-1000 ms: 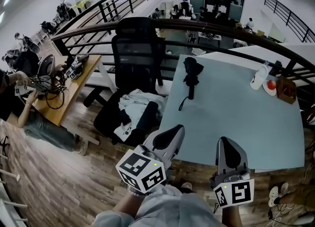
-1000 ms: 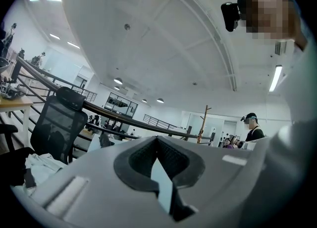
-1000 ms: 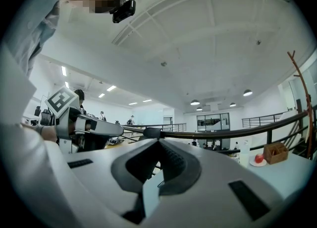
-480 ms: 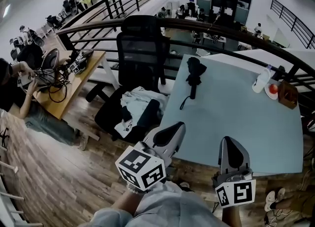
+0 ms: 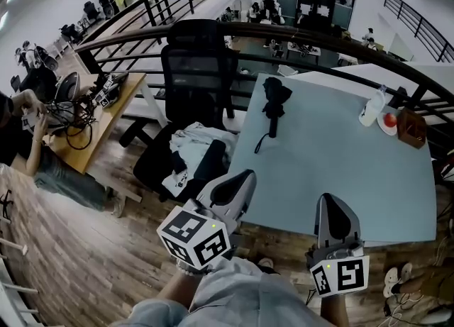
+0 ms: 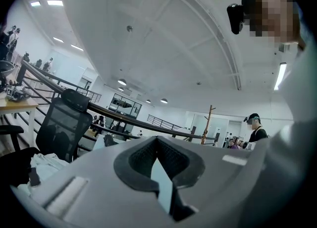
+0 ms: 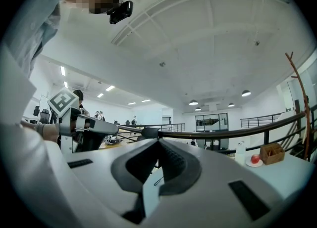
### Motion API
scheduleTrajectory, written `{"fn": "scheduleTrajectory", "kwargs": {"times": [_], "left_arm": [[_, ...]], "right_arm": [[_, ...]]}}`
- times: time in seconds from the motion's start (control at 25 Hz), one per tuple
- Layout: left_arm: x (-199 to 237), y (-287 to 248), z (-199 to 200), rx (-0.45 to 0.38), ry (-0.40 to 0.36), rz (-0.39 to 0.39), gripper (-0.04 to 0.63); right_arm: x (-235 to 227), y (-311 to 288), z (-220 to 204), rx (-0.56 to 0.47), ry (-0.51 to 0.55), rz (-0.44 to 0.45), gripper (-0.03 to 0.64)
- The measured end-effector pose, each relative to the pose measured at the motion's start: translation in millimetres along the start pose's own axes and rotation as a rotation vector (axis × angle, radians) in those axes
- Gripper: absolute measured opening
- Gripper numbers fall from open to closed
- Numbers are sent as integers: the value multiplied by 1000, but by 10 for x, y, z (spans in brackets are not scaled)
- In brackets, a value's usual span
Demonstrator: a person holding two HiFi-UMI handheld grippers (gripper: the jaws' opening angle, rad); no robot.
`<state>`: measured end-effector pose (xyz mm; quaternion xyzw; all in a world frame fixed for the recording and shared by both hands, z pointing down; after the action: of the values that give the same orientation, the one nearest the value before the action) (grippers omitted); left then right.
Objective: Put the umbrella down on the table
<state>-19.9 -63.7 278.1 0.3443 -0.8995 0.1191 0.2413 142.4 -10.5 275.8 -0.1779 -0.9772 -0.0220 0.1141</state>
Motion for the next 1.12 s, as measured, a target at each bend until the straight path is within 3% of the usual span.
{"fn": "scheduleTrajectory", "kwargs": {"times": [0.4, 1.12], "left_arm": [[4, 6, -69, 36, -52, 20, 5], [130, 50, -23, 25, -35, 35, 5]], "right_arm": [[49, -30, -17, 7, 2, 6, -9], [88, -151, 11, -11, 14, 17, -9]]}}
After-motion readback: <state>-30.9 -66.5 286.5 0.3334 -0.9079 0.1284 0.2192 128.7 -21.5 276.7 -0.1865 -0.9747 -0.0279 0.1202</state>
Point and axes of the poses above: the fingertips, and each gripper's own axes: y backward along the fingers, x to its left, z out of its top, the point moved 2 cm from there along y, backward along the fingers, and after that the axes turned 11 degrees about y, right-handed, at the moved point
